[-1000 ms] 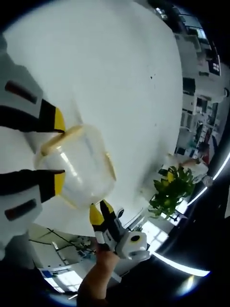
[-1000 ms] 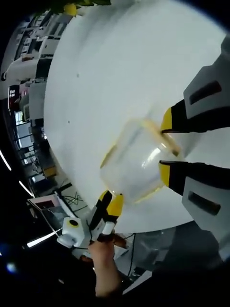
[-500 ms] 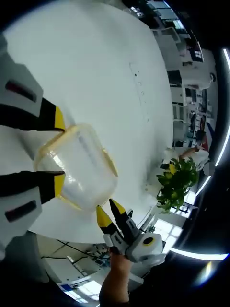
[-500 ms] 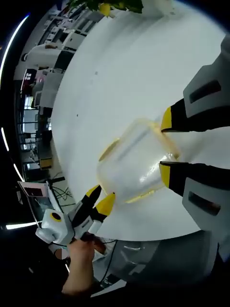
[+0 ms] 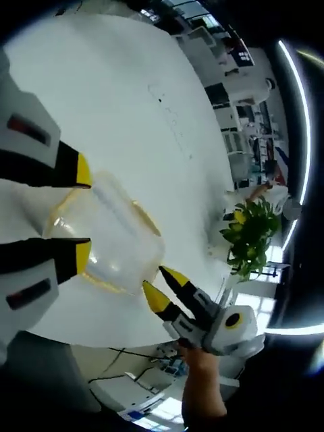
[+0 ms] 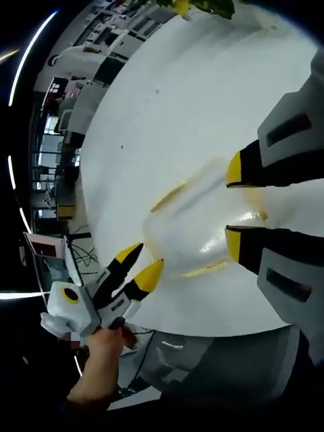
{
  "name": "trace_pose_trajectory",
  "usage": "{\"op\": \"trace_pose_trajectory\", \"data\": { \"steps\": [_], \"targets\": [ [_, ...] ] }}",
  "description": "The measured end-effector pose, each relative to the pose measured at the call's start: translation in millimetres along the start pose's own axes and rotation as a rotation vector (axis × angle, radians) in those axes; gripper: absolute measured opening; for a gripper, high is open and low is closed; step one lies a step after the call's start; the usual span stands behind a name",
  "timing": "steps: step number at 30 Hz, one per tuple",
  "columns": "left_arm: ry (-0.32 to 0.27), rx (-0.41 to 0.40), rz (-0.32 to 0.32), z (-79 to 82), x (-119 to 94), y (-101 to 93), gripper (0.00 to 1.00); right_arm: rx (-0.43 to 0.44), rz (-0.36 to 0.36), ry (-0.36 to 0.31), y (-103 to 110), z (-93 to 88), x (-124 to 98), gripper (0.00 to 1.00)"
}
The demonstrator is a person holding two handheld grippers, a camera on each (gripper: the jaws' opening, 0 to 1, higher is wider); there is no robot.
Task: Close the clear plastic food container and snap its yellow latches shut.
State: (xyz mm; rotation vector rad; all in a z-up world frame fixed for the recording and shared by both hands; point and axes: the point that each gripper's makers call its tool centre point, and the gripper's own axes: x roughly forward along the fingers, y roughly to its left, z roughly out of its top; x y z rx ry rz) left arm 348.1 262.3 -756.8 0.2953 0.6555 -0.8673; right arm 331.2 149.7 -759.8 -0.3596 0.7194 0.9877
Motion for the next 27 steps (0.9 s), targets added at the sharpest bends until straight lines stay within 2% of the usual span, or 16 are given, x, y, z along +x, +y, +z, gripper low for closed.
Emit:
{"op": "trace_pose_trajectory", "data": {
  "steps": [3,7,10,11,15,19,24,27],
  "targets": [
    [0.000,0.068,-0.011,6.8,5,-3.5,0.22,-0.034,0.017,0.009,3,2.7,4,0.23],
    [-0.007,0.112,-0.036,14.7,11,-10.7,0.23,-0.076,0.044,0.021,9,6.3,8,0.28],
    [0.013,0.233,-0.034,18.0,14,-14.0,0.24,-0.101,0.059,0.028,12,9.8,11,0.30],
    [0.015,0.247,-0.044,18.2,15,-16.4,0.24,-0.114,0.061,0.027,13,12.4,13,0.30],
    [0.027,0.262,-0.081,16.8,21,-24.0,0.24,-0.136,0.074,0.011,16,20.1,20,0.36],
    [0.019,0.291,-0.111,21.7,23,-31.7,0.24,-0.194,0.077,0.019,18,24.0,27,0.36],
    [0.025,0.311,-0.122,23.2,25,-35.8,0.23,-0.204,0.088,0.003,19,34.5,31,0.38],
    [0.023,0.295,-0.125,24.2,25,-36.3,0.23,-0.211,0.096,0.005,19,35.7,33,0.38]
  ]
}}
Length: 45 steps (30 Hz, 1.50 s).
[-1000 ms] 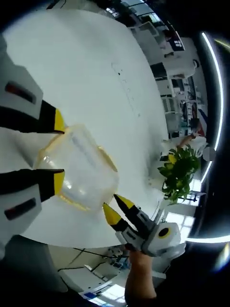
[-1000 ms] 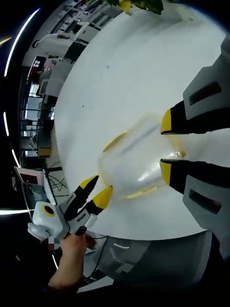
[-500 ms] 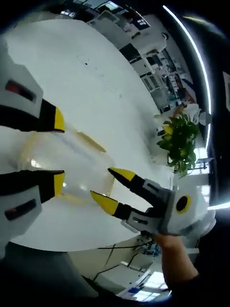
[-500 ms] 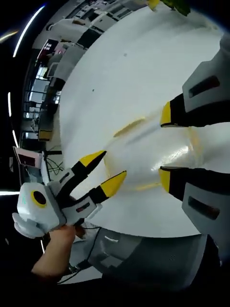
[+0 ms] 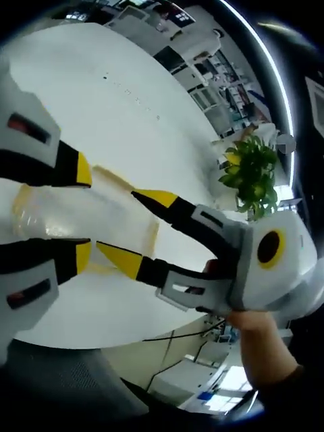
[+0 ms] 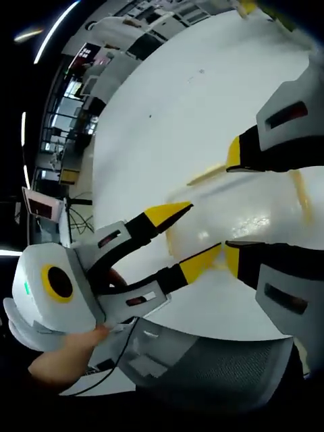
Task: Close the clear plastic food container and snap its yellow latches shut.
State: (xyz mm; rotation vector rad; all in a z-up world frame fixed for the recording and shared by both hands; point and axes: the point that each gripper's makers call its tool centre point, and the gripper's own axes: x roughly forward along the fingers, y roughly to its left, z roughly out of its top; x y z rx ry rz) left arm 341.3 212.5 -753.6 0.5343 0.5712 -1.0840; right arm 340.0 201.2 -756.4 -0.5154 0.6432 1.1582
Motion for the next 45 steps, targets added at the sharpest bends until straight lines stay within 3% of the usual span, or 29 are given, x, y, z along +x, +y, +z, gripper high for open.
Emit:
{"op": "trace_pose_trajectory", "data": {
  "steps": [19,23,28,37,42,45],
  "targets": [
    [-0.008,0.011,-0.049,5.1,1,-5.5,0.25,-0.043,0.029,0.028,-11,3.9,5,0.35],
    [0.027,0.028,-0.038,-1.5,4,1.8,0.25,-0.060,0.059,0.062,-7,-2.9,9,0.34],
    [0.033,0.052,-0.097,-1.0,4,-10.9,0.30,-0.052,0.060,0.076,-8,-5.9,12,0.39],
    [0.051,0.109,-0.127,-0.2,8,-26.5,0.36,-0.082,0.076,0.098,-9,-3.6,12,0.40],
    [0.048,0.133,-0.122,2.7,10,-31.9,0.37,-0.120,0.113,0.138,-13,-1.8,15,0.44],
    [0.076,0.176,-0.123,-2.4,12,-35.8,0.38,-0.114,0.166,0.166,-13,-2.8,17,0.44]
  ]
}}
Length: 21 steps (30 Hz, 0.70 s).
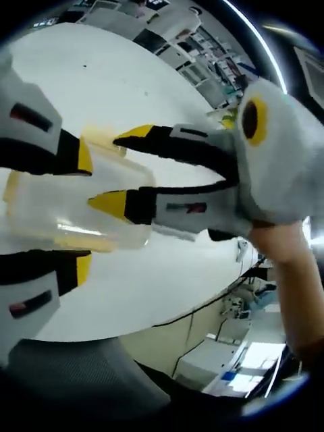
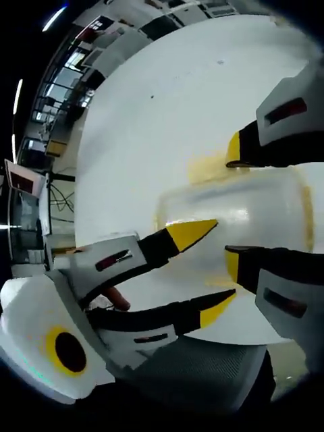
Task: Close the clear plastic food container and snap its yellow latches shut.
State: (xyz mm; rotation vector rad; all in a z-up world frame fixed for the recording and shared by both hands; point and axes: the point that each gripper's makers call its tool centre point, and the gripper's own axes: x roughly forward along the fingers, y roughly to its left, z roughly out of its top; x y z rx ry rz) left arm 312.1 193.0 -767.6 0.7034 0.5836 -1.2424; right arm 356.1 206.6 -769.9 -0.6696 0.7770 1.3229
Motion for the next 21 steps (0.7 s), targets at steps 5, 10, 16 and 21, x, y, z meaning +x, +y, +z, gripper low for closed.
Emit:
{"op": "trace_pose_trajectory", "data": {
  "steps": [5,10,16,21],
  "targets": [
    [0.020,-0.003,0.014,-4.9,2,1.5,0.38,0.025,0.117,0.064,-1,-2.0,5,0.46],
    [0.013,-0.009,0.021,-2.2,4,0.3,0.38,0.026,0.184,0.116,-2,-1.8,9,0.46],
    [-0.005,0.015,0.028,-1.9,7,0.8,0.39,0.036,0.248,0.214,0,-3.1,13,0.45],
    [-0.024,0.018,0.037,-2.6,7,1.1,0.39,0.018,0.264,0.274,0,-3.9,15,0.44]
  ]
}}
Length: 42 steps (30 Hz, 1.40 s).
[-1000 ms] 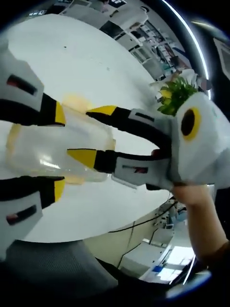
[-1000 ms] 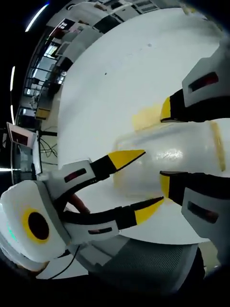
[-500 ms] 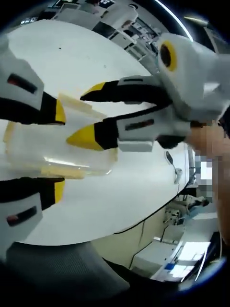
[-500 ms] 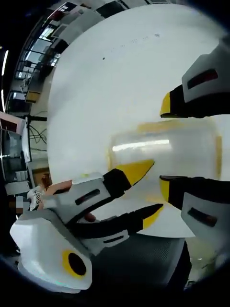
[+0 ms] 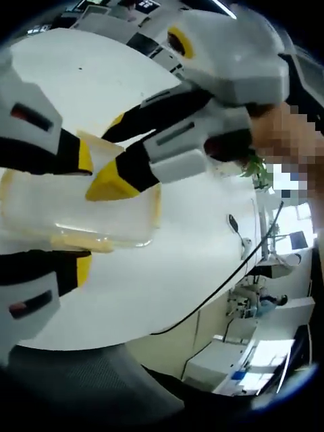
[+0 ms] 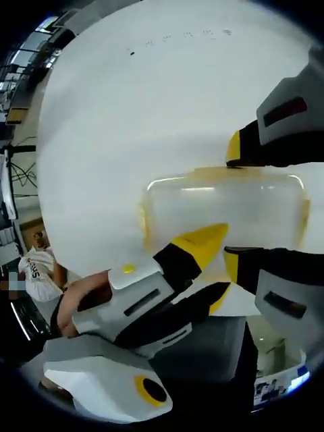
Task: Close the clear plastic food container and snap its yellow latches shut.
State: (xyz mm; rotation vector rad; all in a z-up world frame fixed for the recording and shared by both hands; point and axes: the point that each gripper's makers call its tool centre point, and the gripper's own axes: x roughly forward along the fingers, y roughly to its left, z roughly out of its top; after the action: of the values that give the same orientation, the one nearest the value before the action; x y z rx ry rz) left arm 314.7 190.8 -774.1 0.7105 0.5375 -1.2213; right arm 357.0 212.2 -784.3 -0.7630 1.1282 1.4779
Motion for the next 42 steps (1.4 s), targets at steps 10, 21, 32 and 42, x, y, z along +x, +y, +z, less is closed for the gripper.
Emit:
{"op": "trace_pose_trajectory", "data": {
  "steps": [10,21,32,42],
  "targets": [
    [0.014,0.025,-0.002,0.6,1.7,-1.1,0.37,-0.014,0.002,0.054,1.4,-2.7,1.0,0.42],
    [0.014,0.040,0.004,-1.2,0.5,-1.6,0.34,-0.046,0.012,0.091,2.1,-2.4,0.8,0.38],
    [-0.005,0.039,0.005,0.7,1.9,-1.0,0.34,-0.034,0.042,0.081,3.7,-5.5,-1.8,0.38],
    [0.007,0.046,0.026,1.0,2.1,-2.0,0.35,-0.037,0.027,0.095,3.4,-6.4,-0.8,0.41]
  ]
}}
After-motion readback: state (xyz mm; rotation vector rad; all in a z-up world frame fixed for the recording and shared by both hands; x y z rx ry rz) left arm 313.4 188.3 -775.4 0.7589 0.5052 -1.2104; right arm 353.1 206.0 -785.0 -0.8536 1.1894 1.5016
